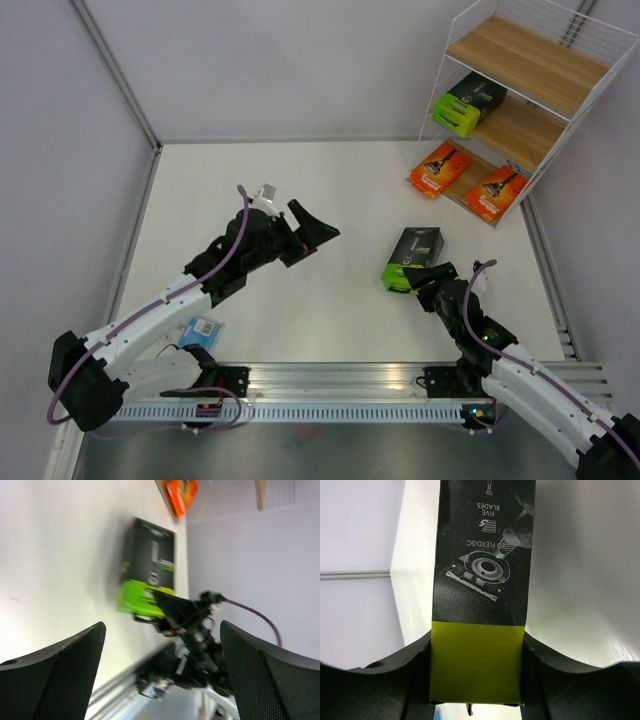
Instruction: Place and organize the shaving razors onto the shelf
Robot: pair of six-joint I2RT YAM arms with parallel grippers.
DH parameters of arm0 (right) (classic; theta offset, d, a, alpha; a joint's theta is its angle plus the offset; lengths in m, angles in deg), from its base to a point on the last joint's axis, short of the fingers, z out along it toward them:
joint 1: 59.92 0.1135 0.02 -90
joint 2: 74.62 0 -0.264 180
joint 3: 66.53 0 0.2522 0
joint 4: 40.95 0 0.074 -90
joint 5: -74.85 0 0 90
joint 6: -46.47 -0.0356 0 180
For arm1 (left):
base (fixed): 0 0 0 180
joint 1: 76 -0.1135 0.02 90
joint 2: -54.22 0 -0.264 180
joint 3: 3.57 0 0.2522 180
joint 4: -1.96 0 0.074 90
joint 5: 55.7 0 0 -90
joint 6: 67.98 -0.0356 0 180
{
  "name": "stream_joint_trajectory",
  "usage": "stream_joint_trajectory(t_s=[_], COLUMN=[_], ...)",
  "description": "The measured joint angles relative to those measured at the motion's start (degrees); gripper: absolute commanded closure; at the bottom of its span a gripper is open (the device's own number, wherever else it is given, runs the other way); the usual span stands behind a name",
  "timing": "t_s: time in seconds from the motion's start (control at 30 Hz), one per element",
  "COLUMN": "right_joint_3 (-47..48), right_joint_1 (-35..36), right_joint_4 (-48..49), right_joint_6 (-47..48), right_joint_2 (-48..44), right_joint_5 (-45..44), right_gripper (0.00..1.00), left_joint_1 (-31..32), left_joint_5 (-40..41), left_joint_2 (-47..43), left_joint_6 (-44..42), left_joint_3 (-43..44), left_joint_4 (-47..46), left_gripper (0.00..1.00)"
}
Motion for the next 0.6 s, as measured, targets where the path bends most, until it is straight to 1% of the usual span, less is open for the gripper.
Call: stream_joint_trajectory(t_s=[0.1, 0.17, 0.2, 0.47, 0.6], right_joint_3=[3.0, 5.4, 6.5, 21.5, 27.1], right_joint_1=[-0.1, -0.4, -0.6, -5.7, -9.7], right_joint_4=[1.0, 2.3, 2.6, 3.9, 3.8], right_joint_6=[3.2, 5.6, 6.3, 15.1, 17.9], right_joint_2=[3.5, 5.8, 6.8, 14.5, 15.2], right_joint_5=[-2.5, -3.7, -3.9, -4.8, -4.7], right_gripper=[0.73, 0.75, 0.76, 0.74, 0.73], left_joint_1=[-4.9, -6.6, -7.4, -12.5, -14.6], left_joint_5=[1.3, 1.4, 1.4, 1.4, 1.6], left_joint_2=[-2.5, -2.1, -1.6, 5.1, 6.8], left_joint_6=[-7.1, -9.5, -10.8, -18.1, -21.4], left_joint_3=[-0.2, -0.7, -1.1, -2.7, -2.6], left_joint_4=[5.5, 7.4, 8.6, 13.7, 14.7], left_gripper=[0.00, 0.00, 0.00, 0.00, 0.00])
